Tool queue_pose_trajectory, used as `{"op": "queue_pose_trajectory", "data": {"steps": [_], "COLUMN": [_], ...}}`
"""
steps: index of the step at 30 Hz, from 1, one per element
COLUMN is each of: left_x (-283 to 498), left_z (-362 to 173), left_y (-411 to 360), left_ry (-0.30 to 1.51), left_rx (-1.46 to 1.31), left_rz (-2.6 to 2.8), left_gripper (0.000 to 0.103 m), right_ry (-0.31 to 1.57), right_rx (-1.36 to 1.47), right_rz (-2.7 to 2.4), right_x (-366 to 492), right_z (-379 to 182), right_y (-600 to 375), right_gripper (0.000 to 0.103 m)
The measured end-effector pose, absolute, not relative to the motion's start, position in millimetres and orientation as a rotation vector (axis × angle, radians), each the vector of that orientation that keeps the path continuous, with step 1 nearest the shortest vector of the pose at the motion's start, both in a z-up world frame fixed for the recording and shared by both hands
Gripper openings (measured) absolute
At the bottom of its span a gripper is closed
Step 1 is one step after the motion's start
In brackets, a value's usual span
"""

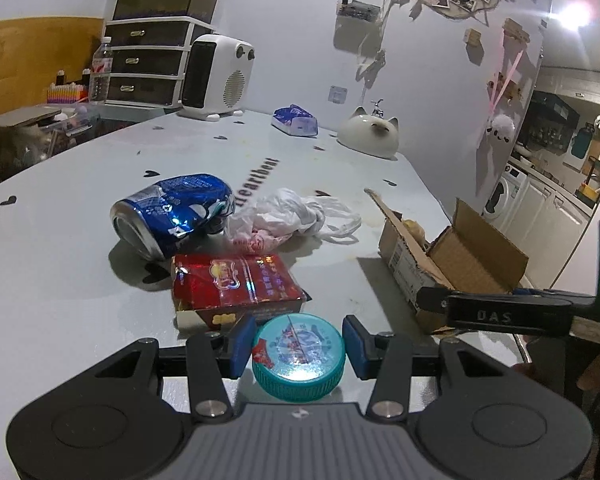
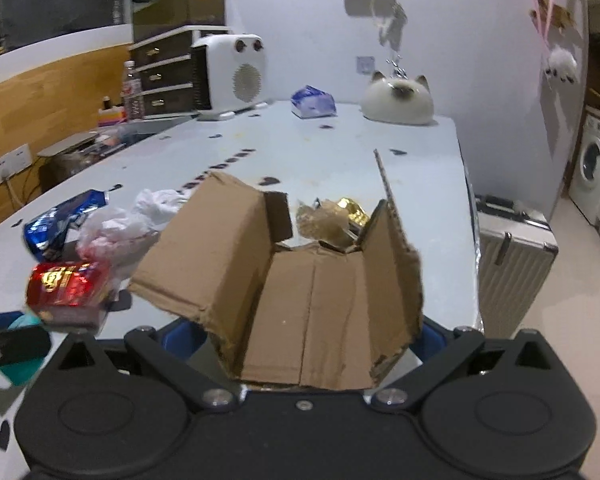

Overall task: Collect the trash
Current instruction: 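Grasp the teal bottle cap with the left gripper while the right grasps the cardboard box flap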

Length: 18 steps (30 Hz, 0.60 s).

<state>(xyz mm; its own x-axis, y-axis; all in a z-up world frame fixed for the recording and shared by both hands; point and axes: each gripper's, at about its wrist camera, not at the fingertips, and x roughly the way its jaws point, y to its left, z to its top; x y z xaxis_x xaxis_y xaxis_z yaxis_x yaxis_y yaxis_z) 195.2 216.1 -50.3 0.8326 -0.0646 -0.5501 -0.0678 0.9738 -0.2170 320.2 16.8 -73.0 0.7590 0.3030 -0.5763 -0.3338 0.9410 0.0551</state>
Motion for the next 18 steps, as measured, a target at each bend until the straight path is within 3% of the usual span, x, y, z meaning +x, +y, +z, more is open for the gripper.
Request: {"op": "queue_pose_trajectory", "data": {"steps": [2,4,9,13,14,15,18], "left_x": [194,193,187,181,179,176,169], "left_z": [-50,-49,-47,-46,-46,-45,-43], "left_y": [217,219,218,213,212,210,203], "left_ry": [0.588,0.587,0.583,0.581,0.58,0.58,0.577], "left_rx": [-0.238,-0.239,-0.243,-0.244,-0.242,-0.241,-0.238], "left_rz": [0.004,0.007,0.018,0.017,0.016,0.015,0.013], "left_gripper": [0.049,0.049,0.049,0.049,0.049,0.049,0.049], "right_ry": [0.617,0.616,0.581,0.558,0.554,0.543,0.547], "right_rx": [-0.044,-0.045,-0.038,-0.051,-0.058,-0.063,-0.034], "right_rz": [0.355,0.356,0.365,0.389,0.398,0.388,0.395], "right_x": [320,316,301,286,281,277,268], "right_z": [-76,-77,-69,-60,-59,-57,-52], "right_y": [15,12,2,-4,-6,-8,-18], "right_gripper": [0.1,0.084,0.063,0.053,0.047,0.031,0.024]}}
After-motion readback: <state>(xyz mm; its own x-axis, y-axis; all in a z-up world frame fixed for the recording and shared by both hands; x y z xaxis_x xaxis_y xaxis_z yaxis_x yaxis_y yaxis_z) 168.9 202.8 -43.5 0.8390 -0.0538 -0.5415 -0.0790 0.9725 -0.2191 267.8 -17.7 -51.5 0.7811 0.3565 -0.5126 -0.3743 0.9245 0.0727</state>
